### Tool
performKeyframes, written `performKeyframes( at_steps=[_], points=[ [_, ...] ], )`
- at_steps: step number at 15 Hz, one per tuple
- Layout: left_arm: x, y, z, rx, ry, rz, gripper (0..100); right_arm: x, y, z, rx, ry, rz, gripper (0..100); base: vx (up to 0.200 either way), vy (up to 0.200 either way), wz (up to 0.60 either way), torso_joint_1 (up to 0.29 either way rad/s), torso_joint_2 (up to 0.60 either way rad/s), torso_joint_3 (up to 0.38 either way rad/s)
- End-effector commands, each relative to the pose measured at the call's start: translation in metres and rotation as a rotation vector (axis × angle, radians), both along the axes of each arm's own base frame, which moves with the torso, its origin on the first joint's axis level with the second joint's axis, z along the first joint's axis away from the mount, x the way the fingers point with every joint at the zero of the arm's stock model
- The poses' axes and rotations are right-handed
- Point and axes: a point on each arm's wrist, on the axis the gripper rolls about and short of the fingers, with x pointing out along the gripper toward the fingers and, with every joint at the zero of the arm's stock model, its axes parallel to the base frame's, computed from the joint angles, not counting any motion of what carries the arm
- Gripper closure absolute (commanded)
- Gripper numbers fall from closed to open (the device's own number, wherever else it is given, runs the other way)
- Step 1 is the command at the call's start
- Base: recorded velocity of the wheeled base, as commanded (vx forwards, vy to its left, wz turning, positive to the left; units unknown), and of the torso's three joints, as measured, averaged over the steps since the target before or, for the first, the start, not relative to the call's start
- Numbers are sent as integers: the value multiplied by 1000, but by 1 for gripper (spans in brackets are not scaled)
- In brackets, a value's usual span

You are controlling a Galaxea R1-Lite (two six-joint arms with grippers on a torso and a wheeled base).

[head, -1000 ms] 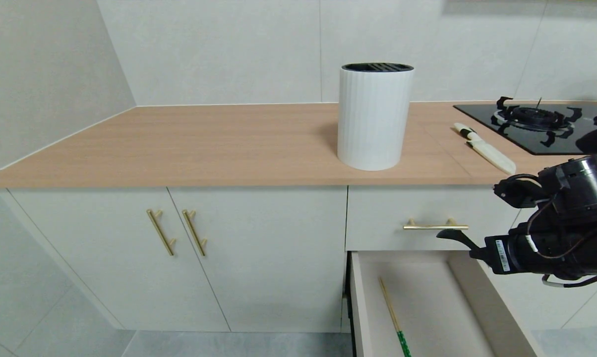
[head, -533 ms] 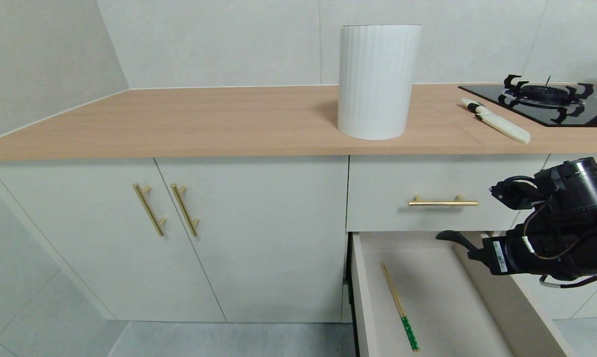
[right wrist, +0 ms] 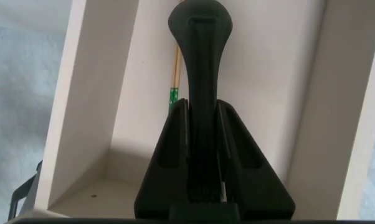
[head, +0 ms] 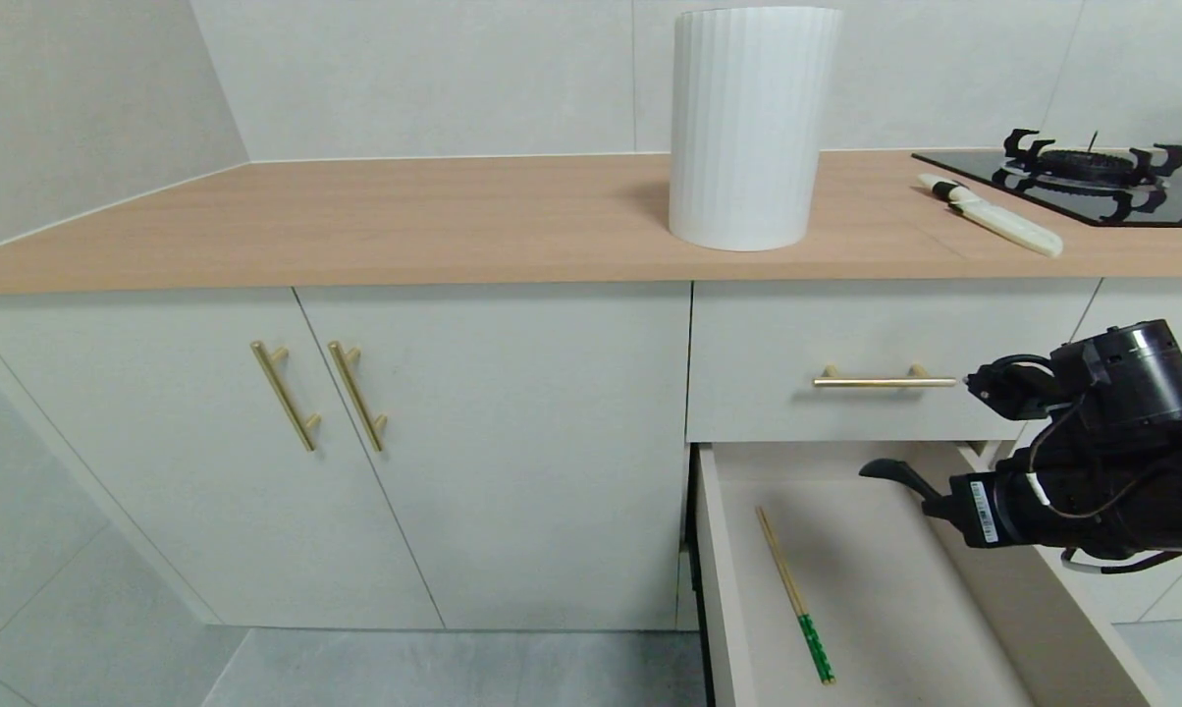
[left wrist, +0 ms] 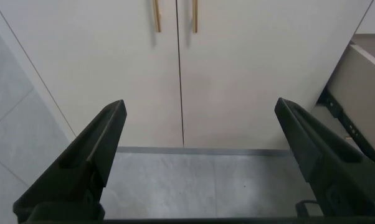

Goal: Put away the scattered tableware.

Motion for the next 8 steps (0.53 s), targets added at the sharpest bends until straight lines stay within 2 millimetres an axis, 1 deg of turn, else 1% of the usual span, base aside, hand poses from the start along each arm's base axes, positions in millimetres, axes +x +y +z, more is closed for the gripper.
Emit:
performKeyframes(
  at_steps=[1, 3, 5, 7, 8],
  points=[
    [0, 0, 0, 1, 1, 1, 0, 2, 1, -4, -4, 15, 0, 100, 0, 0, 0, 0, 0, 0],
    [0, 0, 0, 1, 1, 1, 0, 10, 3, -18, -27, 65, -3, 100, 0, 0, 0, 0, 0, 0],
    [0, 0, 0, 0, 1, 1, 0, 27, 7, -44, -85, 107, -35, 100, 0, 0, 0, 0, 0, 0],
    [0, 0, 0, 0, 1, 1, 0, 42, 10, -69, -100, 137, -48, 100, 0, 0, 0, 0, 0, 0],
    [0, 0, 0, 0, 1, 1, 0, 46, 11, -76, -102, 150, -48, 100, 0, 0, 0, 0, 0, 0]
  ],
)
